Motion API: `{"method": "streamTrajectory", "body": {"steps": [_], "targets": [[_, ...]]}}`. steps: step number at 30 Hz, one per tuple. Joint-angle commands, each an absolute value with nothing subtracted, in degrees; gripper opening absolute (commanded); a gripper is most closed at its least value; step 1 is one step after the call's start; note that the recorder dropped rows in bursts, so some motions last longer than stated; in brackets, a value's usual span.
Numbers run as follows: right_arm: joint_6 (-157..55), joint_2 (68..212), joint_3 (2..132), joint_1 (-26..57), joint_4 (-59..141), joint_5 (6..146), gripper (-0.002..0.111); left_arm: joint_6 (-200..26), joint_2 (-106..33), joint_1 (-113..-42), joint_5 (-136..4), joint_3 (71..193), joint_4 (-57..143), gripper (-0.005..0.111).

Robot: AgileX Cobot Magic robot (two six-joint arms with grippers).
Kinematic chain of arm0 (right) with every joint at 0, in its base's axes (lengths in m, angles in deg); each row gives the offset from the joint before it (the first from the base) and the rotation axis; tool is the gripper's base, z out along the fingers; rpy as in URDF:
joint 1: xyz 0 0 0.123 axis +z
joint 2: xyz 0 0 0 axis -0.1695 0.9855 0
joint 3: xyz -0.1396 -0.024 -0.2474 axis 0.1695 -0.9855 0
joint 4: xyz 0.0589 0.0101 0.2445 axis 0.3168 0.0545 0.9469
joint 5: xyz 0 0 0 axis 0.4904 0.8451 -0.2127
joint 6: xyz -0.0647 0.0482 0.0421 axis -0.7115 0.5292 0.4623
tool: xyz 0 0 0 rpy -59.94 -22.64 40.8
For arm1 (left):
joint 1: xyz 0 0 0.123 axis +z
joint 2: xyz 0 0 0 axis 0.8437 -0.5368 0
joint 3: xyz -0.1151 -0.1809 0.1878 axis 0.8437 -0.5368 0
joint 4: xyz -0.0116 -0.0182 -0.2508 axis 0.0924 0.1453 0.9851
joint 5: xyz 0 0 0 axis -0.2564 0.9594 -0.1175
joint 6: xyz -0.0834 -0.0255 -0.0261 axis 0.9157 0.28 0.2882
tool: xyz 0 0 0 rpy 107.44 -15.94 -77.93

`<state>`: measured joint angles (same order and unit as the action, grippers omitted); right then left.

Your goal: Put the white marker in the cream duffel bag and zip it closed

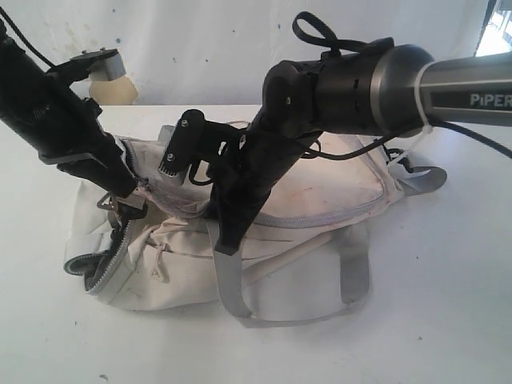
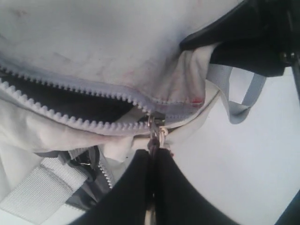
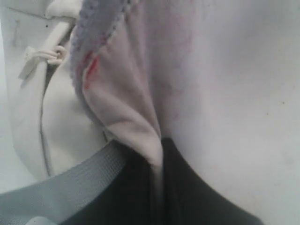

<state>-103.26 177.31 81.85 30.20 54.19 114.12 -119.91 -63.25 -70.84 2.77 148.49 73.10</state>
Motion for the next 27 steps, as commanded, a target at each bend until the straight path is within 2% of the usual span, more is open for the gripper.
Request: {"method": "streamTrajectory", "body": {"steps": [1,5,12,17,27], "targets": [[-102.54,177.85,80.98,29.0,50.44,116.2,0.0,-116.16,-62.52,-70.19,4.12,149.21,71.01,0.0],[-102.54,177.85,80.98,29.0,50.44,116.3,0.0,-114.31,-62.52,-70.19,3.24,149.21,69.25,0.0],[-102.54,177.85,80.98,29.0,50.44,117.16,0.0,-97.17,-62.52,-70.19,-6.19,149.21,55.67,0.0],[-102.54,177.85,80.98,29.0,49.81,117.73,0.0,-95.11,-62.52,-70.19,-8.11,149.21,54.6,0.0],[-100.32,177.85,80.98,29.0,45.6,121.54,0.0,-80.93,-62.16,-70.19,-11.94,149.21,38.83,0.0]]}}
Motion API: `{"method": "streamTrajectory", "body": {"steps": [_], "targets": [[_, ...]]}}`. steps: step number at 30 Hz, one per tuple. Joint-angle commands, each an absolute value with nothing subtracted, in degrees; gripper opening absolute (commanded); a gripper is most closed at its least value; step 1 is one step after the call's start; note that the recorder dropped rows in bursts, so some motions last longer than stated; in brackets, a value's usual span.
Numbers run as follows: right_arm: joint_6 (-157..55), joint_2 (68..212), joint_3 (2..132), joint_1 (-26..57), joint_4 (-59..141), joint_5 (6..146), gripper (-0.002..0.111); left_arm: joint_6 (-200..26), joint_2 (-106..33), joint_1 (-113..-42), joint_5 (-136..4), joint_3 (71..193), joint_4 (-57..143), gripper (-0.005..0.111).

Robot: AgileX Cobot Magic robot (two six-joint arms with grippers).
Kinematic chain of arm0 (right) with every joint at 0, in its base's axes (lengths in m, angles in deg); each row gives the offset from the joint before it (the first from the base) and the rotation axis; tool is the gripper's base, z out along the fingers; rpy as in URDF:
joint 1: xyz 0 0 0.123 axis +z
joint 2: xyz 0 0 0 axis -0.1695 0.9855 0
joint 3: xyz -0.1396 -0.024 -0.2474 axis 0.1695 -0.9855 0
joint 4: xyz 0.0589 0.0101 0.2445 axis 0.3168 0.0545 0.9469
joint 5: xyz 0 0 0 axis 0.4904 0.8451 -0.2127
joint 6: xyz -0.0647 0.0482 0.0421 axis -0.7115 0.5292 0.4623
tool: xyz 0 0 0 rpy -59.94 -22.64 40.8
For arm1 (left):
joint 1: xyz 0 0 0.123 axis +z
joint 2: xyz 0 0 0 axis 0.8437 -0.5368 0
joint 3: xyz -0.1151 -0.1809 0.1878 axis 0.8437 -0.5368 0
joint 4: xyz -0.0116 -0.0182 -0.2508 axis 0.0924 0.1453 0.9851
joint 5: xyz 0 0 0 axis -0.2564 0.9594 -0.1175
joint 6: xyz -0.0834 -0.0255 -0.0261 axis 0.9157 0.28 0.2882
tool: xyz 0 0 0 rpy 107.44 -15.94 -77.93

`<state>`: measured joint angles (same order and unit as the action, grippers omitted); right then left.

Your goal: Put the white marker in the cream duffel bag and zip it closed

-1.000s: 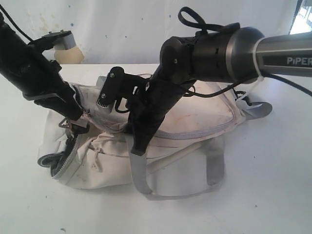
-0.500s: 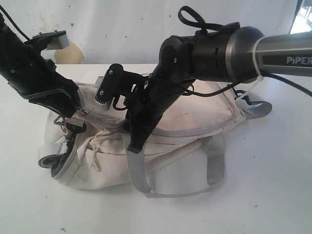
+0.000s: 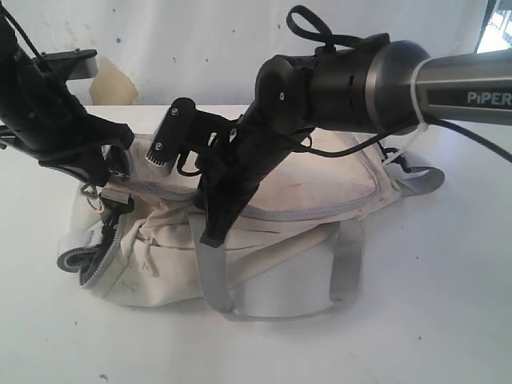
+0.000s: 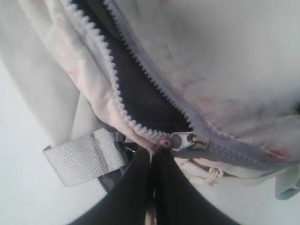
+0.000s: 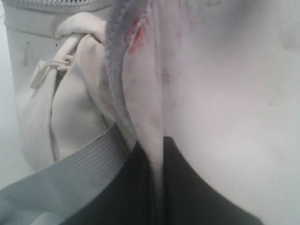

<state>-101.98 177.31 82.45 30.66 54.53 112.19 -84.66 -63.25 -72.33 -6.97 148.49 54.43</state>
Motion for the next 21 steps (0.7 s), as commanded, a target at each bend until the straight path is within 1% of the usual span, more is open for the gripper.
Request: {"method": "streamTrajectory", "body": {"steps": [1,3,6,12,14,21], "targets": [[-100.01,177.85,80.98,29.0,45.53,122.08,0.0,-80.38,-61.51,-70.19,-14.22,149.21,39.72,0.0],[-99.69,177.85,80.98,29.0,45.53,123.28,0.0,-80.38,-59.6,-70.19,-17.25,149.21,41.51,0.0],[-99.44,177.85,80.98,29.0,45.53,123.87,0.0,-80.96,-56.87,-70.19,-17.75,149.21,41.79,0.0],[-99.21,177.85,80.98,29.0,45.63,123.63,0.0,-93.96,-55.84,-70.19,-6.56,149.21,55.53,0.0],[-98.71,177.85,80.48,29.0,45.63,123.52,0.0,-95.14,-55.48,-70.19,-6.56,149.21,58.2,0.0],[-99.24,177.88,79.19,29.0,45.98,122.35,0.0,-95.14,-54.62,-70.19,-7.8,149.21,57.44,0.0]]}}
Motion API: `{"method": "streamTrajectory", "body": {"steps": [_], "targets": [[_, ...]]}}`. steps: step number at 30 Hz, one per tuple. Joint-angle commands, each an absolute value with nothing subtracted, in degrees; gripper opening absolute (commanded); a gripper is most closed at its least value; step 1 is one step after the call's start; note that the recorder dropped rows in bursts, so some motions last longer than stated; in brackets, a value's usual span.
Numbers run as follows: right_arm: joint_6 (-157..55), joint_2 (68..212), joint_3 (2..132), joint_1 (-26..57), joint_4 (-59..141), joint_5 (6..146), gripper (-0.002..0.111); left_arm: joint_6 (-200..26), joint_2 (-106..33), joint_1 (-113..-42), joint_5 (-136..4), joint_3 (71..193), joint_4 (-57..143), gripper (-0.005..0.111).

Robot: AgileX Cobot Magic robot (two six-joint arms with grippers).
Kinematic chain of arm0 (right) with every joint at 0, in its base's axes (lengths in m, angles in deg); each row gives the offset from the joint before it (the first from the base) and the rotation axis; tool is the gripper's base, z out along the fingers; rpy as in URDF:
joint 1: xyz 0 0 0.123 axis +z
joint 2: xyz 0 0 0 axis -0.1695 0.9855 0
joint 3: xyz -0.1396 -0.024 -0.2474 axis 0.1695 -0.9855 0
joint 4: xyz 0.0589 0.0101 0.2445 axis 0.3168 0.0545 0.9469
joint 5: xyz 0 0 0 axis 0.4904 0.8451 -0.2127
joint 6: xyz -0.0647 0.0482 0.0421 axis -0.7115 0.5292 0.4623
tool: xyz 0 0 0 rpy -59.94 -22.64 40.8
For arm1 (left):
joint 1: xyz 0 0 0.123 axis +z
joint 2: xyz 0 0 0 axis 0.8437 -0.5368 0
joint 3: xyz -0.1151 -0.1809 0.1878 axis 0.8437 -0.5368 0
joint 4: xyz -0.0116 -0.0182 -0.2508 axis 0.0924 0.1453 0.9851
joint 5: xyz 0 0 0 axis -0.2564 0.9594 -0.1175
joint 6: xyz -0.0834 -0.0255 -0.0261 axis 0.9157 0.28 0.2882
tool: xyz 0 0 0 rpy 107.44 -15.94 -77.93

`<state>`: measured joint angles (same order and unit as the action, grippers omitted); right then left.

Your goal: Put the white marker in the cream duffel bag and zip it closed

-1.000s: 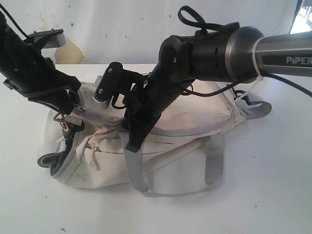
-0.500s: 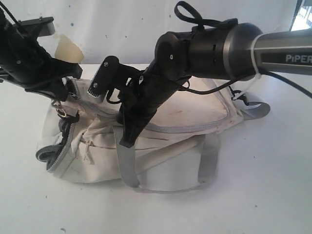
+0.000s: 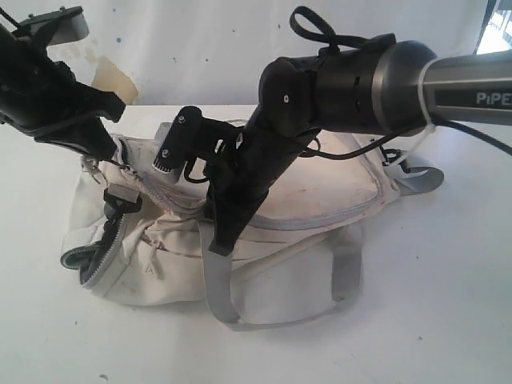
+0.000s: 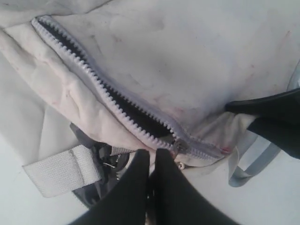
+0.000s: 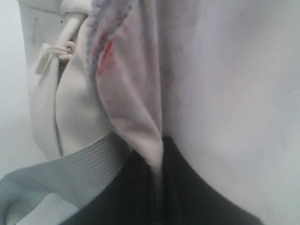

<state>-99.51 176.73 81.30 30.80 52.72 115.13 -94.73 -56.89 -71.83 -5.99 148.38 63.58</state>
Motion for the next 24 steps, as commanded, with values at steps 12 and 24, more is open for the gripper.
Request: {"method": "streamTrajectory", "body": {"steps": [12,24], "targets": [[-98.0,177.88,79.19,29.0,46.19,121.98,0.0,-93.67,-56.22,-70.19,-4.66,148.96,57.39,0.0],[-90.19,176.63,81.02,29.0,48.22,118.44,0.0,-117.36,-56.22,-70.19,-11.01,136.46,80.07,0.015]]}}
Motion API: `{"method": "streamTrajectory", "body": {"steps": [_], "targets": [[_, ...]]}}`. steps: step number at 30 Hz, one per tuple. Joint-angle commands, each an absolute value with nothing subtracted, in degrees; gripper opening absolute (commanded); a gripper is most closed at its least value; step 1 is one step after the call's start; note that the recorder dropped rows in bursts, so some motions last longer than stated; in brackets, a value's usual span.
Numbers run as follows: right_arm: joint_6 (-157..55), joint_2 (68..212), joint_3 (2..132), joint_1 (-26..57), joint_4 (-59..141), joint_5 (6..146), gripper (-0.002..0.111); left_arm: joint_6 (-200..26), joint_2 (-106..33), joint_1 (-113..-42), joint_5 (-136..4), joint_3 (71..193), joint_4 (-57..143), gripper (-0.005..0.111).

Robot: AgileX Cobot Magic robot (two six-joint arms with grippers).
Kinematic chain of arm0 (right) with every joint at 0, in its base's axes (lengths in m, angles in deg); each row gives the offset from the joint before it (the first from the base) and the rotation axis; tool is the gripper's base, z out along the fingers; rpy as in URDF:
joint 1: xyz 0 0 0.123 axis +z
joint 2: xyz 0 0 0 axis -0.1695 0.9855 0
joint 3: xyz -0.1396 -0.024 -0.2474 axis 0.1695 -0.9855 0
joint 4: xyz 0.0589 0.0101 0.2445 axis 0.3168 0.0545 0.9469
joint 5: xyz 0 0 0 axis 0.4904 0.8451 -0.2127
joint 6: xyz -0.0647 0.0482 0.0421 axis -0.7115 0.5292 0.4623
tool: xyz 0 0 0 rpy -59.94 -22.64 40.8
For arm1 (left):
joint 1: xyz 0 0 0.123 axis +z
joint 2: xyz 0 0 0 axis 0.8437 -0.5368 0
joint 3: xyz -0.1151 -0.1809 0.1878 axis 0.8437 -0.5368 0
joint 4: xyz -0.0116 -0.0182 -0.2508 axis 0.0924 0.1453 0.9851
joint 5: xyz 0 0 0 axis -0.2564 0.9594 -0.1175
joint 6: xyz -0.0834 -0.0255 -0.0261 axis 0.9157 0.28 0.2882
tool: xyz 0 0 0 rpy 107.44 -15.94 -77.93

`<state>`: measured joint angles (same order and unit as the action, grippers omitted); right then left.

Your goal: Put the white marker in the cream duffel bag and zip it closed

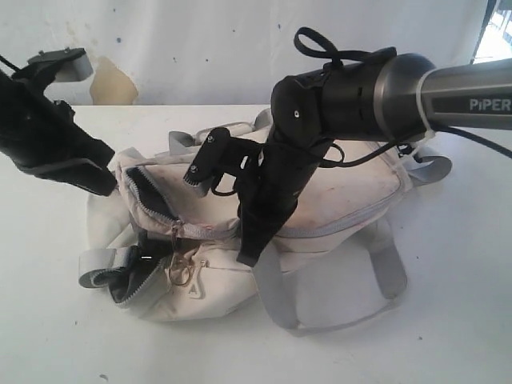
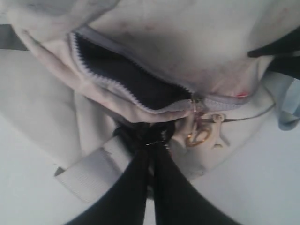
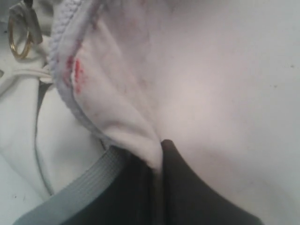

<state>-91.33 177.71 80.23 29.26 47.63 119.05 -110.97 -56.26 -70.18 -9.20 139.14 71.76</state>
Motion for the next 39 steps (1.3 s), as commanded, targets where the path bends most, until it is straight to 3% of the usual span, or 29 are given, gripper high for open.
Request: {"method": "streamTrajectory", "body": {"steps": [1,7,16,23,39], "targets": [[-90.08,176.6,81.02,29.0,48.22,118.58,0.0,-119.38,-56.22,-70.19,-11.1,135.92,81.05,0.02],[-90.09,176.6,81.02,29.0,48.22,120.15,0.0,-115.81,-56.22,-70.19,-17.8,135.31,79.25,0.04],[-91.6,176.6,81.02,29.0,48.12,122.18,0.0,-92.19,-57.5,-70.19,-37.38,135.54,66.05,0.07],[-92.78,176.6,81.02,29.0,48.12,122.18,0.0,-99.37,-65.27,-70.19,-23.76,144.93,64.63,0.071],[-94.07,176.6,81.02,29.0,48.12,122.18,0.0,-127.66,-76.74,-70.19,-22.21,155.05,69.61,0.071]]}}
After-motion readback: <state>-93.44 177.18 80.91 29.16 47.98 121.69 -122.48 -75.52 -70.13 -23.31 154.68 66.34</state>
